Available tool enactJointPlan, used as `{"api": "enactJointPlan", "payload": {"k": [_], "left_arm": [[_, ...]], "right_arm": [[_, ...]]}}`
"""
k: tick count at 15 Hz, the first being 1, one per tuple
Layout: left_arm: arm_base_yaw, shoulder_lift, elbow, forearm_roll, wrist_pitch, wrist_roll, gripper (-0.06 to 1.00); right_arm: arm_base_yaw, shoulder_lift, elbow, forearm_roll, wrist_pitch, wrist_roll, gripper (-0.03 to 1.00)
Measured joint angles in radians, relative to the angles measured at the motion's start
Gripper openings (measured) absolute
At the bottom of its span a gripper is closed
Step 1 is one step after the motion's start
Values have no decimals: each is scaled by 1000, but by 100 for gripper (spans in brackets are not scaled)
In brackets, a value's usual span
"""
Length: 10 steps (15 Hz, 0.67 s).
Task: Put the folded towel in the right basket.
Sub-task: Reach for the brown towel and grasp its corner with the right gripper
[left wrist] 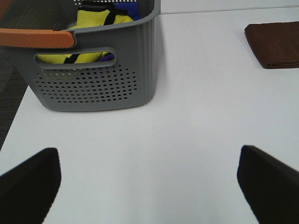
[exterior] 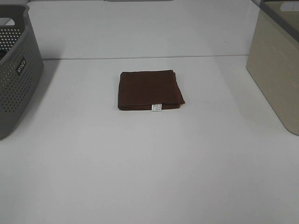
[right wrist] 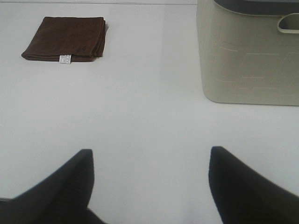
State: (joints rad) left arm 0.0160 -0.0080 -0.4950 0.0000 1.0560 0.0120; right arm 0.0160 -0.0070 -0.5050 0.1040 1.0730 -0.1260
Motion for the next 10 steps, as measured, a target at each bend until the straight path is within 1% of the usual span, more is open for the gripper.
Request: {"api": "enactJointPlan", "payload": {"k": [10], "left_arm": [[0,0,0,0,0,0,97]], "right_arm": [[0,0,0,0,0,0,66]]}}
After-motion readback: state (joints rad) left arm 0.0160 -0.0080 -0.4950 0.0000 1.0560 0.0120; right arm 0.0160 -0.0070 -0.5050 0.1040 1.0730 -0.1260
